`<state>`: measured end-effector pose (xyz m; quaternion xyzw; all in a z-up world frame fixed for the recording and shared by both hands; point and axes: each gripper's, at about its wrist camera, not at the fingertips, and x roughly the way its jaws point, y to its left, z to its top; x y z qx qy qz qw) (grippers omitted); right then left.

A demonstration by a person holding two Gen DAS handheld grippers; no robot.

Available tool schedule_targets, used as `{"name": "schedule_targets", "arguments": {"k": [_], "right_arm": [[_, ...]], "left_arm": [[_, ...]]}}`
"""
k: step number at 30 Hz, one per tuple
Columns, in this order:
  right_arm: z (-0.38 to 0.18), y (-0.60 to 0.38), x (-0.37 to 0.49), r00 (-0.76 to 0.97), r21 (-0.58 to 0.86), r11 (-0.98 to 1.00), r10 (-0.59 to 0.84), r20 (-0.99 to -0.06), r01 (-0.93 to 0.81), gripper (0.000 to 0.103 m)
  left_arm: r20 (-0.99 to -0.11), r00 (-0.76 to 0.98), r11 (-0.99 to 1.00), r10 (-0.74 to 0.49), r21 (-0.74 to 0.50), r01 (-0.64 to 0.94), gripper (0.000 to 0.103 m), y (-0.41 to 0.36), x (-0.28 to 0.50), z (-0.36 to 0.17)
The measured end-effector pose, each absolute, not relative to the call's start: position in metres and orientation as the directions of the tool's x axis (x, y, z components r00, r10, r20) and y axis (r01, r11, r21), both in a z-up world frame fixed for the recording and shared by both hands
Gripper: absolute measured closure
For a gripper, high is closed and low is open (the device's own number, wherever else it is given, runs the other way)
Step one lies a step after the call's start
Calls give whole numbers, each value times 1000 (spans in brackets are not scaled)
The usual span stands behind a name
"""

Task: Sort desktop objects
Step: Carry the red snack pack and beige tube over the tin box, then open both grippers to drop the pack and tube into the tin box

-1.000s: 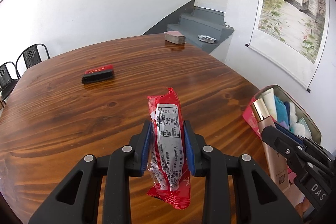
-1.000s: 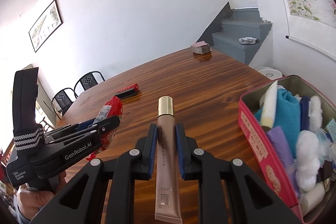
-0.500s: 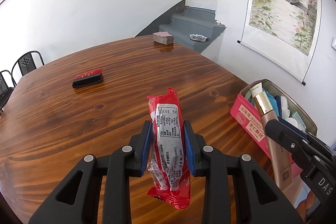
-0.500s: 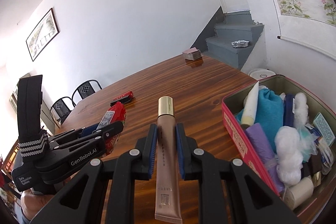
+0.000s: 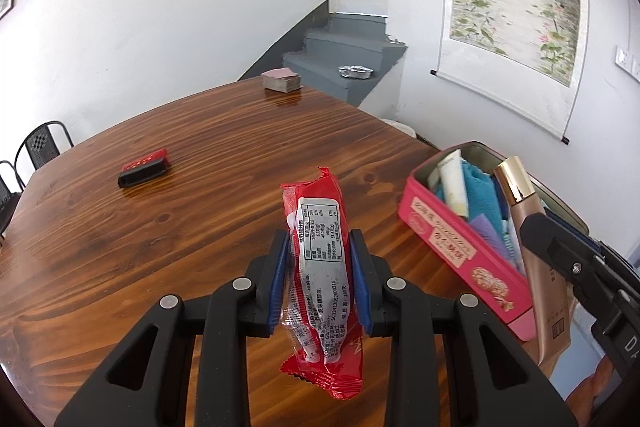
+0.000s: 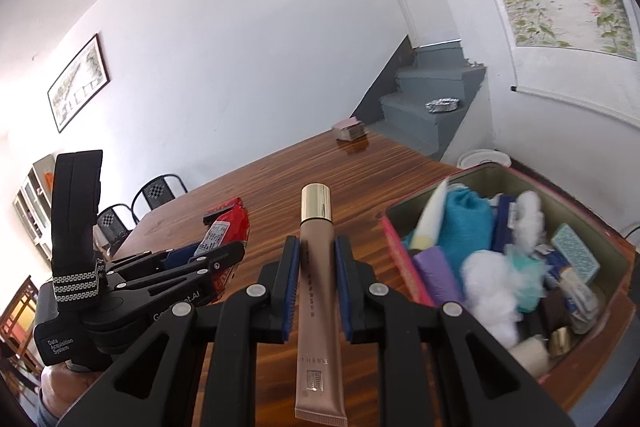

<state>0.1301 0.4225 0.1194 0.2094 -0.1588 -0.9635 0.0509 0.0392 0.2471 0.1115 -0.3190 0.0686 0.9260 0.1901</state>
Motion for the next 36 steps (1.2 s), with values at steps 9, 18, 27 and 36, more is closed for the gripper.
{"name": "schedule_targets", "arguments": {"k": [9, 18, 27, 36], "right_arm": [[121, 469, 155, -920, 326, -942, -54, -388, -83, 83], [124, 508, 170, -911, 309, -931, 54, -408, -193, 83], [115, 525, 147, -892, 289, -925, 99, -442, -246, 83], [91, 539, 125, -851, 322, -897, 104, -515, -304, 83]], "left_arm": [[-619, -688, -880, 379, -11, -474, 71, 286, 51, 114], [-619, -611, -804, 494, -58, -591, 71, 338, 53, 122], [-631, -525, -734, 572, -108, -670, 71, 387, 35, 121], [-659, -485, -728, 575, -142, -670, 43, 400, 14, 110]]}}
